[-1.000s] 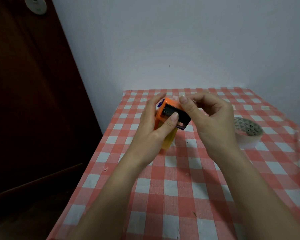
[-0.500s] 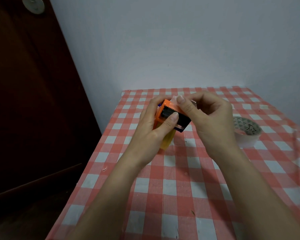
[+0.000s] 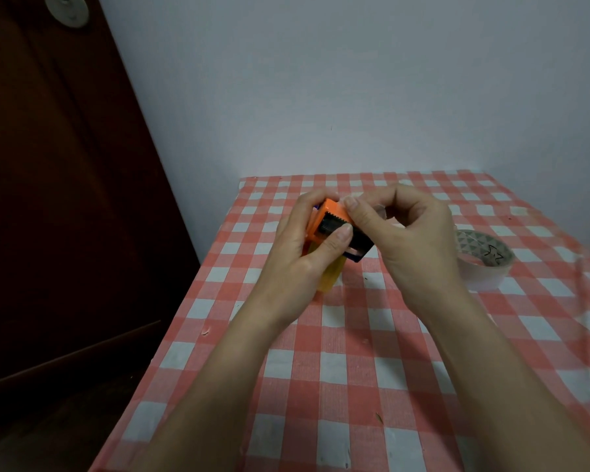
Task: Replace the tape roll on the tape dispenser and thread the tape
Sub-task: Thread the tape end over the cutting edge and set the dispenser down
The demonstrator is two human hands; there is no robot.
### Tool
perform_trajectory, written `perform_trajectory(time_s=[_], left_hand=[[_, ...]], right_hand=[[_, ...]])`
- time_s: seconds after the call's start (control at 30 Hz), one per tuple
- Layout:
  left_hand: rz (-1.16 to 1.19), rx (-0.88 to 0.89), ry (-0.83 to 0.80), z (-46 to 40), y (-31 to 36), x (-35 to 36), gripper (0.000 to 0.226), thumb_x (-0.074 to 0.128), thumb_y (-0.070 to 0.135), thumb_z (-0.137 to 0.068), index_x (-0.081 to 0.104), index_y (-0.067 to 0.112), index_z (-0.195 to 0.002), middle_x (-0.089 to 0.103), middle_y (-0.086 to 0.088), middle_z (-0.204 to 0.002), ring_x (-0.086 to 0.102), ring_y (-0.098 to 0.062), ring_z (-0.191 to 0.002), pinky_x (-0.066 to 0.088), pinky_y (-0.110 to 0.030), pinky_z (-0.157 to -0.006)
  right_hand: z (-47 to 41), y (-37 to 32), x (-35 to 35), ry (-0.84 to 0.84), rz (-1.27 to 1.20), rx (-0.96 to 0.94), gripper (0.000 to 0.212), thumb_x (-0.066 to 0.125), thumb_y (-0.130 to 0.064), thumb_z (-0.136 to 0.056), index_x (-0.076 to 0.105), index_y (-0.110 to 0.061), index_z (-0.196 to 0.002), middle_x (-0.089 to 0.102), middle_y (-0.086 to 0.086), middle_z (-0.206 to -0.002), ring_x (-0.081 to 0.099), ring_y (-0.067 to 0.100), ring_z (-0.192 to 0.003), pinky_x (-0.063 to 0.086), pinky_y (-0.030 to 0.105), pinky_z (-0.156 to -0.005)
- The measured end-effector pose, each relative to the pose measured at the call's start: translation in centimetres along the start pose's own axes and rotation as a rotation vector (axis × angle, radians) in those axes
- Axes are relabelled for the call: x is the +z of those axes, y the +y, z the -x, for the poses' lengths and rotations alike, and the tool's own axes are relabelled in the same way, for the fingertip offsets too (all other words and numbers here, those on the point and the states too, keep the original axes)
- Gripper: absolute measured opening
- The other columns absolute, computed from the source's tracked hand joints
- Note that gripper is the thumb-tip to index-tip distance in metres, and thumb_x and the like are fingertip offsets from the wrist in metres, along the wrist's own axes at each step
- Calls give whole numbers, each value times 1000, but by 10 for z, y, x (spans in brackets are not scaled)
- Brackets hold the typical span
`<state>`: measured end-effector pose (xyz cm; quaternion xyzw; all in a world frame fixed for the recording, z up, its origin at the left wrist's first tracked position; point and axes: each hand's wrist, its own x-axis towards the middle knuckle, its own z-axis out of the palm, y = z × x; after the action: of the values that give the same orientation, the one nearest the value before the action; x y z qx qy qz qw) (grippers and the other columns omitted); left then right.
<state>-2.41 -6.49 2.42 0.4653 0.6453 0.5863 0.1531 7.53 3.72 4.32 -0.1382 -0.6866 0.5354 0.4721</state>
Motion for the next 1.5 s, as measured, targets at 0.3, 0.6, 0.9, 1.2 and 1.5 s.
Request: perform_trajectory(time_s=[0.3,0.6,0.9,1.2,1.5], left_hand=[[49,9,7,-1,0,1,48,61,54,-82,54,40,-128,55,-10,-136,61,-32,-122,54,-54,-102],[39,32,-47,1,1,1,28,60,40,-90,56,49,-117,55,-8,-133,61,-25,-118,59,-30,-87],[71,6,-17,6,2,0,32,57,45,-90,53,45,-122,60,4,-128,64,-12,-112,55,-22,-85],[106,-52,78,6,1,-7,44,54,55,-88,50,41,-130,61,7,-123,64,-12,-112,56,-32,-94],[1,-17,241,3,10,-6,68,45,75,-76,53,28,-124,52,-3,-129,57,6,-101,48,-5,-76]], right_hand=[[2,1,3,63,6,11,23,72,-16,-86,62,-18,-65,63,-7,-66,58,9,-66,55,28,-70],[0,5,5,208,42,34,27,70,-10,-83,58,-20,-62,58,-10,-60,55,5,-57,50,23,-59],[-7,3,4,285,-292,234,25,59,-31,-96,59,-12,-79,60,-6,-72,60,8,-63,60,25,-72],[-6,6,8,212,-198,216,33,52,-37,-99,58,-15,-75,63,-8,-70,60,2,-61,56,21,-70],[-4,7,8,190,-213,174,27,54,-29,-99,60,-9,-83,63,-2,-78,61,2,-66,57,23,-65]])
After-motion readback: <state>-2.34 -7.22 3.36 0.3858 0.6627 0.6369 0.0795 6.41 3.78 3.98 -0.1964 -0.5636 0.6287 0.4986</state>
